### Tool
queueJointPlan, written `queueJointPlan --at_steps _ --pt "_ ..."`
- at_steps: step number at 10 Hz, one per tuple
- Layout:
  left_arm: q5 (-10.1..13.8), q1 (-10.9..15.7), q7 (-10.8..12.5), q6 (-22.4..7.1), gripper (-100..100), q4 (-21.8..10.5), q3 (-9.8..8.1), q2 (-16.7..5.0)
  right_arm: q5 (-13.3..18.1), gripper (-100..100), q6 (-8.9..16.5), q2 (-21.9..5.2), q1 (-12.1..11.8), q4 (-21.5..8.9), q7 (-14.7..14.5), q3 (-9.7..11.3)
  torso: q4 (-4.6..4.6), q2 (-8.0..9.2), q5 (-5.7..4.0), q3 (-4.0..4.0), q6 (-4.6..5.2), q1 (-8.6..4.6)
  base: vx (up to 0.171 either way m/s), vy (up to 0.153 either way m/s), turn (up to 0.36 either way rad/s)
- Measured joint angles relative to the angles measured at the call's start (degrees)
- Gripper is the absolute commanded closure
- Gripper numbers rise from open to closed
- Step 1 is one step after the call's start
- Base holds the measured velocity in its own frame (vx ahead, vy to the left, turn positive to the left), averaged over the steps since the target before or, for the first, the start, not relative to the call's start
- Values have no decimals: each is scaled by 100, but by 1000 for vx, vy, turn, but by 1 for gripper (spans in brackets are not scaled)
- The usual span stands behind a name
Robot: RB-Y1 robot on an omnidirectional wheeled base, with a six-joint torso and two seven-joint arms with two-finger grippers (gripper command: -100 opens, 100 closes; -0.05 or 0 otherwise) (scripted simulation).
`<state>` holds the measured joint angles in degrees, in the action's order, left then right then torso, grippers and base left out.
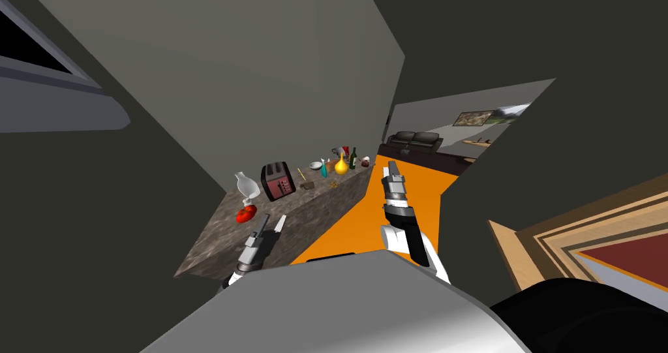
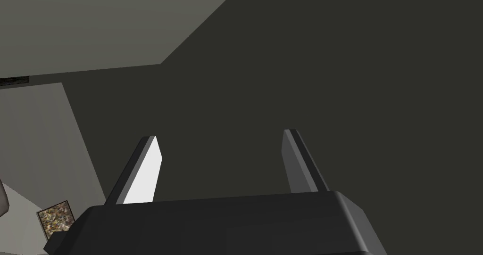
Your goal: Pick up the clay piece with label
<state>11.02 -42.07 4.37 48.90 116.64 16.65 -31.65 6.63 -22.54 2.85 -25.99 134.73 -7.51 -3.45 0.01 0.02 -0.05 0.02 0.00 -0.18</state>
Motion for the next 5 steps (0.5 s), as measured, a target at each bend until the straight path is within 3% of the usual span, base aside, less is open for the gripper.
queueJointPlan --at_steps 2,3,5 --pt "95 -152 157 67 -100 -113 189 -339 0 0 0 0 0 0 0 0 -1 -3 0 -2 0 -1 16 -55 -70" --pt "164 -149 271 142 -100 -333 317 -513 0 0 0 0 0 0 0 0 -2 -8 1 -5 2 -2 24 -50 -56" --pt "249 -362 392 156 -100 -348 533 -843 0 0 0 0 0 0 0 0 -2 -11 -1 -6 2 -6 28 -61 -96"
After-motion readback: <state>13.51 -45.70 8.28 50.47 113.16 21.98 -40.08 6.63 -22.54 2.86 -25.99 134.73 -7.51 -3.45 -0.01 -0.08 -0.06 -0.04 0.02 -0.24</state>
